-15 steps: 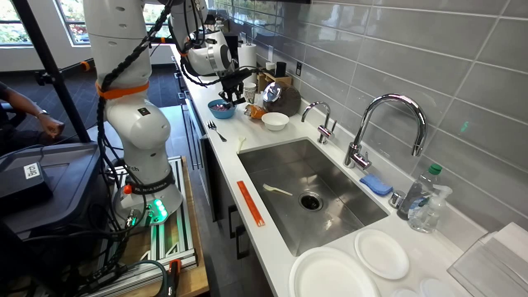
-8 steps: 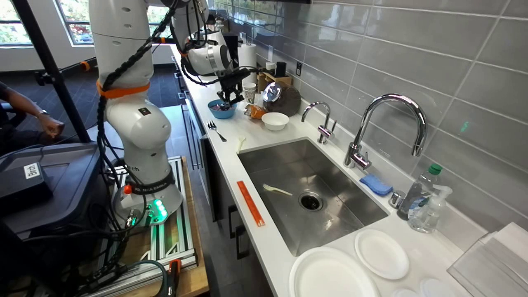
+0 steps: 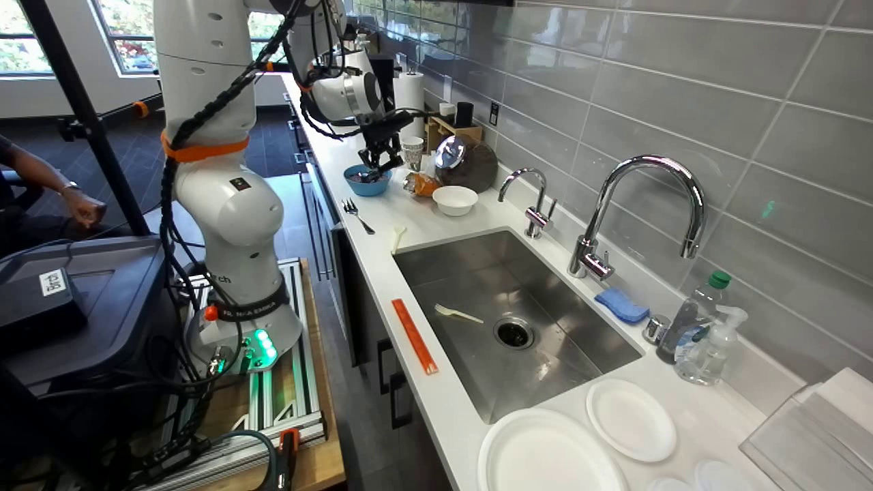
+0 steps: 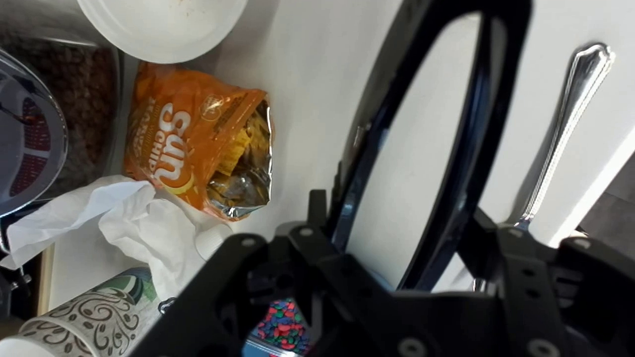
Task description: Pick up the cooking object from the counter and pick up some of the contents from the bowl and pour them in the other bowl
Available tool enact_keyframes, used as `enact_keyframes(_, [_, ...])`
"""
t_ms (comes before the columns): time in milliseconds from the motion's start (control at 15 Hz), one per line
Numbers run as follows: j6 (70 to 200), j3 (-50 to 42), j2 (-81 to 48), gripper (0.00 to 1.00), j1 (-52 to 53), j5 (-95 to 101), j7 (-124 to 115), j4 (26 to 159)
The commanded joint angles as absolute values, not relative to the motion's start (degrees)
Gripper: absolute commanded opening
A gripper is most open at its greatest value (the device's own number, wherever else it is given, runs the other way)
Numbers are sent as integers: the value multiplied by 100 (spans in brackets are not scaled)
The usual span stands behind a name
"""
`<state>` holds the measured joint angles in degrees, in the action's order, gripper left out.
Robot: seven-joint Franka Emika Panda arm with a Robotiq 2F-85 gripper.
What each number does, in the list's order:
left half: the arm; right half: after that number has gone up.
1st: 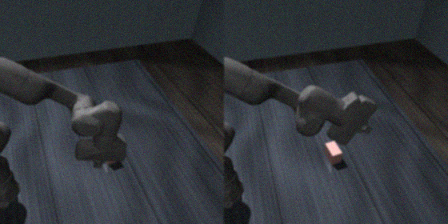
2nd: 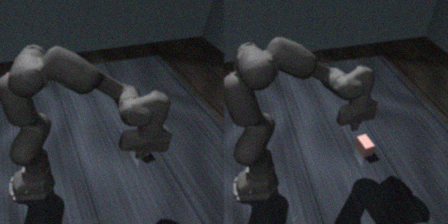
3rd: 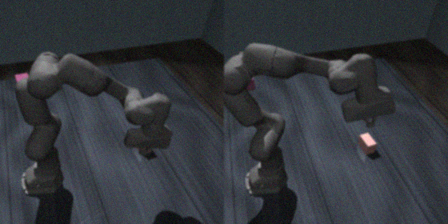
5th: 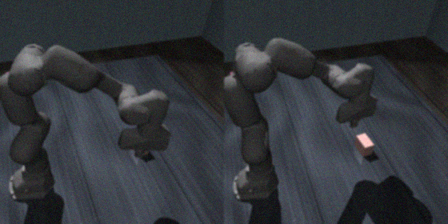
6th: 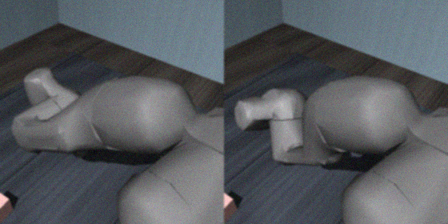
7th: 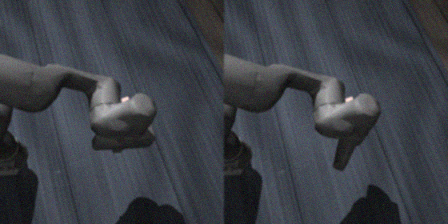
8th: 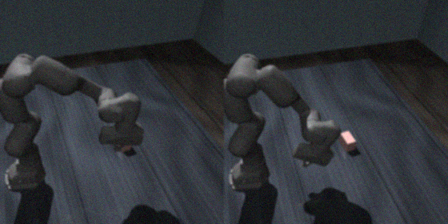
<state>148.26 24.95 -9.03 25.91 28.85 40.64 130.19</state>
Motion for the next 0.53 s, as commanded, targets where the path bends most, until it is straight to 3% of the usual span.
enact_keyframes(0, [14524, 2516, -1062, 61, 2658, 3046, 4133, 12802])
enact_keyframes(467, [14253, 2530, -1242, 64, 2703, 3036, 4310, 12582])
